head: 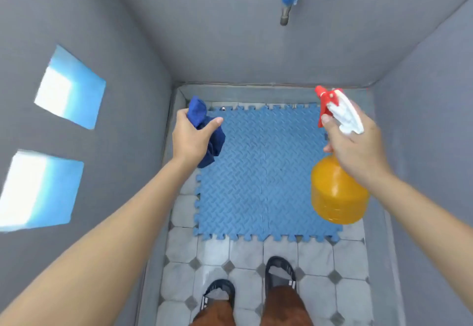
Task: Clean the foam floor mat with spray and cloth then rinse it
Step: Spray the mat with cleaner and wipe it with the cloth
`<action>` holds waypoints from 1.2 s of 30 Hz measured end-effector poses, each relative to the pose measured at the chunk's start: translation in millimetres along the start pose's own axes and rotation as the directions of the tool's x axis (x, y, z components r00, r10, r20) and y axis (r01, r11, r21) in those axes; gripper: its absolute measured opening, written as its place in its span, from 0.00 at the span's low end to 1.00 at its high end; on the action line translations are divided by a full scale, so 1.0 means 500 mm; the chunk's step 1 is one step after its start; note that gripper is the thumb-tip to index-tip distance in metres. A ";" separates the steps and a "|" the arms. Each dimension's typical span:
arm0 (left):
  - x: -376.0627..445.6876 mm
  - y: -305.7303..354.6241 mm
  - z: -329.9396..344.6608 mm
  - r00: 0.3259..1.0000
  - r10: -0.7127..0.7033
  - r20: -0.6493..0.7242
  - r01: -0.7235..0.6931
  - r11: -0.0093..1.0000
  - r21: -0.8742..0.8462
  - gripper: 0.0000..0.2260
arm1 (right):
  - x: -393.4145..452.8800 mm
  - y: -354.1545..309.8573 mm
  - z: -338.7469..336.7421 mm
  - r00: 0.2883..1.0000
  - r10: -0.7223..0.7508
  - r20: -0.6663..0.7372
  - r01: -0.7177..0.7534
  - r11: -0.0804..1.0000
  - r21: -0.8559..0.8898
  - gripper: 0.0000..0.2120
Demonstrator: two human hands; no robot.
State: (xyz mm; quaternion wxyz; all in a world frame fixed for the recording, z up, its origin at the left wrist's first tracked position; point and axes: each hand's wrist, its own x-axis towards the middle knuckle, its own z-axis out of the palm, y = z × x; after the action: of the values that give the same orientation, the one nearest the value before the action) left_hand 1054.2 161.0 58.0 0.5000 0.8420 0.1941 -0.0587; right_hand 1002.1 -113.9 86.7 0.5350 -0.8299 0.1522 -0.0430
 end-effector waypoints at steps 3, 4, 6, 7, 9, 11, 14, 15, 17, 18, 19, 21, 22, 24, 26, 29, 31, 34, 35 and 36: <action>0.009 -0.142 0.025 0.999 -0.026 0.032 0.024 0.998 0.062 0.15 | -0.045 0.138 0.063 0.994 0.101 0.046 -0.100 0.995 -0.010 0.21; 0.021 -0.186 0.034 0.998 -0.016 0.054 0.011 0.996 0.092 0.14 | -0.052 0.183 0.087 0.991 0.127 0.049 -0.125 0.991 -0.041 0.21; 0.057 -0.269 0.060 0.995 0.003 0.103 -0.022 0.982 0.188 0.15 | -0.055 0.265 0.143 0.988 0.135 0.077 -0.128 0.988 -0.089 0.20; 0.075 -0.322 0.084 0.993 0.014 0.115 -0.041 0.971 0.234 0.15 | -0.063 0.317 0.177 0.988 0.122 0.090 -0.113 0.989 -0.095 0.19; 0.105 -0.368 0.105 0.993 0.040 0.108 -0.070 0.955 0.288 0.12 | -0.058 0.360 0.217 0.986 0.103 0.133 -0.086 0.988 -0.128 0.17; 0.122 -0.441 0.146 0.994 0.092 0.051 -0.103 0.952 0.288 0.10 | -0.053 0.432 0.259 0.980 0.098 0.175 -0.073 0.987 -0.144 0.17; 0.169 -0.552 0.220 0.978 0.207 -0.004 -0.193 0.919 0.343 0.11 | -0.024 0.549 0.316 0.977 0.084 0.198 -0.044 0.979 -0.198 0.18; 0.187 -0.588 0.246 0.962 0.272 0.009 -0.254 0.884 0.392 0.17 | -0.015 0.577 0.333 0.979 0.071 0.192 -0.031 0.978 -0.207 0.19; 0.224 -0.667 0.296 0.915 0.394 0.091 -0.378 0.753 0.538 0.31 | 0.007 0.618 0.366 0.984 0.007 0.177 0.034 0.973 -0.230 0.18; 0.238 -0.704 0.318 0.888 0.436 0.148 -0.429 0.669 0.607 0.35 | 0.018 0.630 0.382 0.986 -0.022 0.167 0.065 0.963 -0.262 0.17; 0.247 -0.747 0.340 0.860 0.461 0.217 -0.478 0.583 0.657 0.36 | 0.030 0.639 0.396 0.986 -0.042 0.163 0.091 0.947 -0.308 0.17; 0.250 -0.826 0.375 0.807 0.468 0.362 -0.570 0.452 0.687 0.36 | 0.047 0.647 0.413 0.985 -0.016 0.171 0.080 0.923 -0.377 0.18; 0.248 -0.855 0.384 0.804 0.432 0.408 -0.586 0.457 0.670 0.35 | 0.053 0.646 0.415 0.981 0.037 0.192 0.036 0.932 -0.360 0.17; 0.241 -0.882 0.386 0.830 0.380 0.408 -0.557 0.539 0.632 0.33 | 0.059 0.632 0.415 0.939 0.207 0.276 -0.135 0.957 -0.256 0.11; 0.230 -0.878 0.387 0.856 0.364 0.368 -0.517 0.593 0.617 0.33 | 0.064 0.619 0.412 0.888 0.331 0.319 -0.290 0.942 -0.170 0.09; 0.217 -0.870 0.393 0.888 0.350 0.298 -0.459 0.648 0.607 0.36 | 0.058 0.608 0.415 0.895 0.347 0.279 -0.311 0.936 -0.168 0.12; 0.222 -0.868 0.398 0.892 0.346 0.292 -0.452 0.644 0.617 0.37 | 0.046 0.604 0.425 0.904 0.322 0.283 -0.267 0.939 -0.215 0.15; 0.234 -0.870 0.390 0.870 0.360 0.337 -0.493 0.645 0.584 0.32 | 0.034 0.604 0.439 0.924 0.268 0.272 -0.179 0.933 -0.311 0.17; 0.236 -0.872 0.381 0.862 0.366 0.350 -0.506 0.646 0.571 0.30 | 0.030 0.603 0.443 0.931 0.253 0.265 -0.155 0.928 -0.338 0.19; 0.234 -0.876 0.371 0.862 0.368 0.348 -0.506 0.655 0.562 0.30 | 0.025 0.603 0.447 0.937 0.238 0.255 -0.134 0.921 -0.365 0.21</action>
State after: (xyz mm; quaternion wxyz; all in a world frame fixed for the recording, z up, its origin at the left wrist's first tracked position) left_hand 1010.5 217.9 -426.3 0.2012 0.9709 -0.0990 -0.0838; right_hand 1004.2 -37.1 -280.8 0.4009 -0.8887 0.1550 0.1595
